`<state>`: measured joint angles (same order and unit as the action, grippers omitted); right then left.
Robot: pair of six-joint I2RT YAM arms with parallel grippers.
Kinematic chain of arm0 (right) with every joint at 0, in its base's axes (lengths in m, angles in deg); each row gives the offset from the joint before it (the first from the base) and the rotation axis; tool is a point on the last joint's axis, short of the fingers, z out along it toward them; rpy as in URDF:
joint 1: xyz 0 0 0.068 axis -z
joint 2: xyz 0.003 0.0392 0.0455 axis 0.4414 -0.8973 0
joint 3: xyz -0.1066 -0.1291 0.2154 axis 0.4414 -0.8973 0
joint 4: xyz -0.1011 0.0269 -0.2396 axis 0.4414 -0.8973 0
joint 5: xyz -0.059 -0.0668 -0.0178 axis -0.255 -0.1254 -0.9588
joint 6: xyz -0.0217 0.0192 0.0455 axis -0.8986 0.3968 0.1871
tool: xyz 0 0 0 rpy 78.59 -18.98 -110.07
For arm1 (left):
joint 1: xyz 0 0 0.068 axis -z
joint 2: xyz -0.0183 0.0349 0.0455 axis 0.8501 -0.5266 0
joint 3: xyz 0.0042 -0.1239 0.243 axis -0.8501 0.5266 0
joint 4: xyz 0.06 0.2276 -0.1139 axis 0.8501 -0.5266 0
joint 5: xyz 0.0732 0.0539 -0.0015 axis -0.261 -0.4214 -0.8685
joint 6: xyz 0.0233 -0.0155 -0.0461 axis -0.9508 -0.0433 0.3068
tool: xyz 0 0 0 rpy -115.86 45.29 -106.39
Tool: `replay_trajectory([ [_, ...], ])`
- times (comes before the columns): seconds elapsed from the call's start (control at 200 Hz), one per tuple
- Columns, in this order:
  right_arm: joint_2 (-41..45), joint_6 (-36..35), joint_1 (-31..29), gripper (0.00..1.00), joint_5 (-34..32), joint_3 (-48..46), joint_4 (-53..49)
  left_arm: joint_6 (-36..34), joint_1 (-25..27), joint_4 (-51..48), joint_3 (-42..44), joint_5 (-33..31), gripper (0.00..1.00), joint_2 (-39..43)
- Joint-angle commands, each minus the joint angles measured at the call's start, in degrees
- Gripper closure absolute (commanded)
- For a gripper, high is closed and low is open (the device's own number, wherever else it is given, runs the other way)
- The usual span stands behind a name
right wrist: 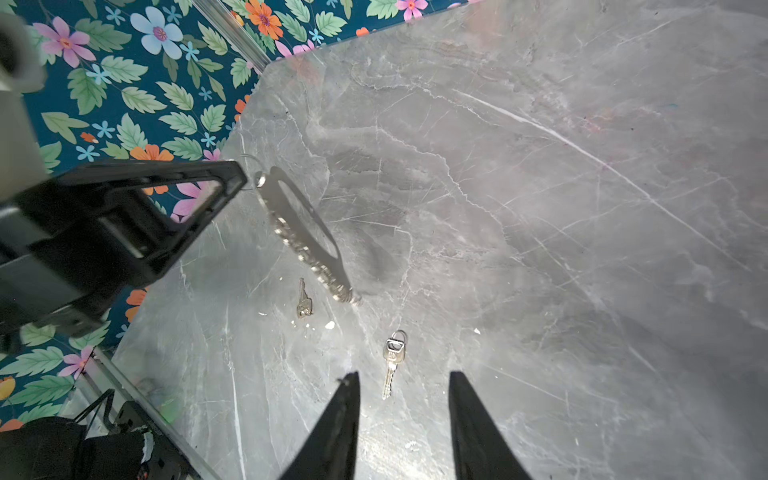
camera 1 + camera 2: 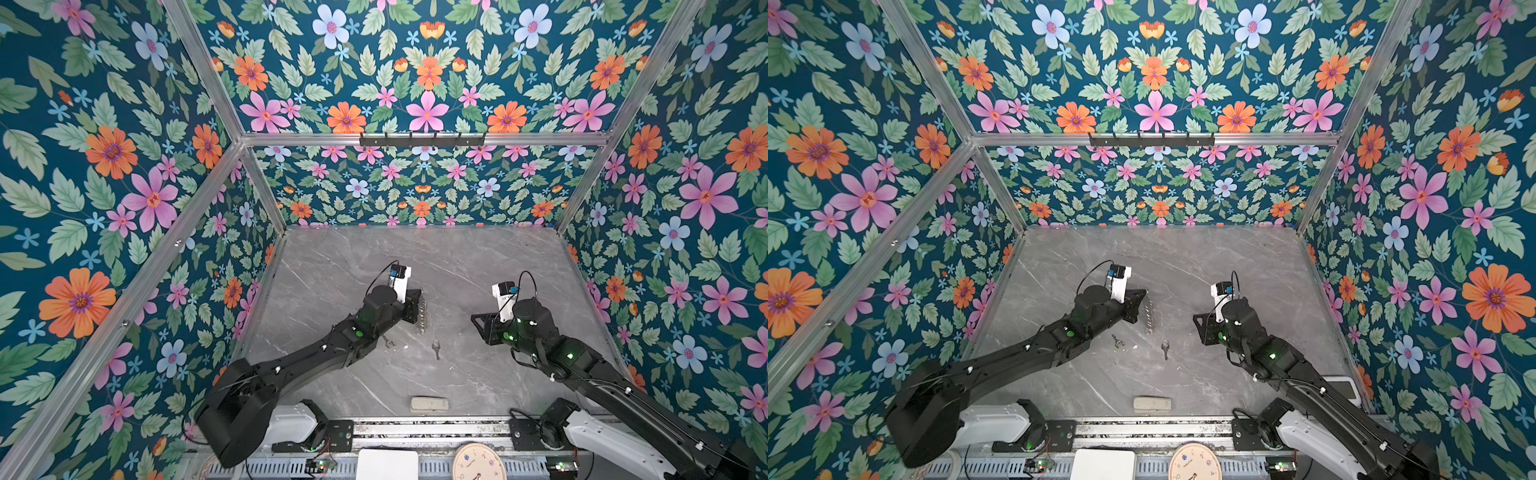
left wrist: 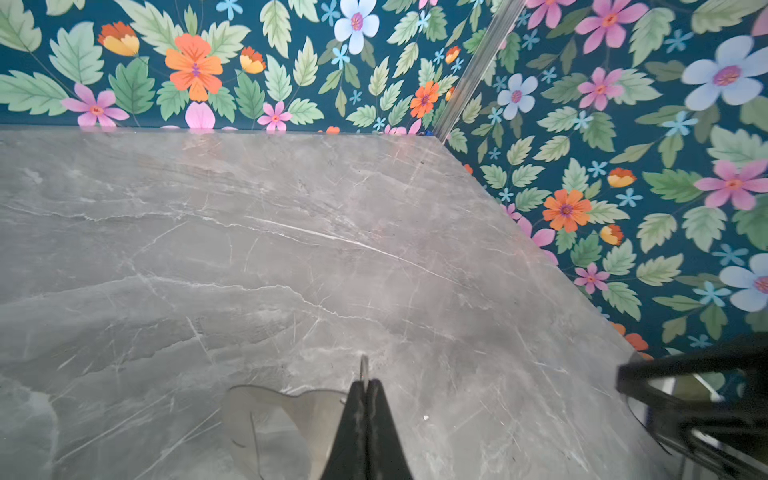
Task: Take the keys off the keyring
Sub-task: 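Release the silver holder onto the table with the left gripper and lift away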
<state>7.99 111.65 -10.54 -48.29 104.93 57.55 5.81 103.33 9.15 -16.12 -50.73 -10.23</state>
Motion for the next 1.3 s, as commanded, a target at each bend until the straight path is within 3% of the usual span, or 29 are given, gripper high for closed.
replay_trajectory([
  [0.0, 1.6, -0.5, -0.1, 0.63, -1.4, 0.0, -1.2, 2.4, -1.3, -2.2, -4.6, -0.9, 1.0, -6.1],
  [0.3, 6.1, -0.5, 0.0, 0.63, -1.1, -1.0, -3.5, 3.4, -4.3, 1.1, -11.5, 3.1, 1.0, -20.7],
  [0.405, 6.9, -0.4, -0.1, 0.63, -1.2, -1.2, -4.1, 3.8, -5.0, 3.1, -12.5, 4.5, 0.84, -24.1],
  [0.605, 7.1, -0.4, 0.0, 0.62, -1.4, -1.4, -4.9, 5.0, -6.1, 6.5, -12.8, 7.4, 0.7, -26.4],
  [0.735, 7.6, -0.3, -0.1, 0.58, -0.7, -1.8, -4.2, 5.3, -6.3, 9.7, -9.9, 7.9, 0.61, -21.2],
  [0.78, 8.1, -0.3, 0.0, 0.54, -0.7, -2.2, -3.4, 5.2, -6.3, 10.8, -8.5, 8.1, 0.55, -18.1],
  [0.79, 8.2, -0.3, 0.0, 0.49, -0.7, -2.2, -3.2, 5.1, -6.3, 11.1, -8.2, 8.1, 0.5, -17.3],
  [0.81, 8.5, -0.3, -0.1, 0.45, -0.8, -2.4, -2.8, 5.0, -6.3, 11.5, -7.6, 8.2, 0.3, -15.8],
  [0.825, 8.7, -0.3, 0.0, 0.43, -1.0, -2.5, -2.5, 4.9, -6.3, 11.6, -7.2, 8.1, 0.07, -14.9],
  [0.835, 8.9, -0.3, -0.1, 0.42, -1.0, -2.6, -2.3, 4.8, -6.3, 11.7, -7.0, 8.1, 0.02, -14.0],
  [0.915, 9.8, -0.2, 0.0, 0.26, -3.0, -3.0, -1.1, 3.2, -6.3, 12.1, -4.6, 7.4, 0.0, -7.7],
  [1.055, 10.6, -0.9, 0.0, 0.16, -7.3, -3.1, 1.1, -3.0, -6.3, 14.7, 2.4, -0.4, 0.0, 4.1],
  [1.075, 10.7, -1.1, 0.0, 0.03, -7.9, -3.0, 1.3, -3.9, -6.3, 15.4, 3.6, -2.3, 0.0, 5.9],
  [1.13, 10.1, -1.5, 0.0, 0.01, -10.6, -2.2, 1.1, -6.8, -6.3, 17.1, 6.6, -7.8, 0.0, 9.8],
  [1.295, 7.9, 1.7, 0.0, 0.01, -20.4, 0.8, -0.8, -13.8, -7.5, 16.0, 9.7, -35.9, 0.0, 15.9],
])
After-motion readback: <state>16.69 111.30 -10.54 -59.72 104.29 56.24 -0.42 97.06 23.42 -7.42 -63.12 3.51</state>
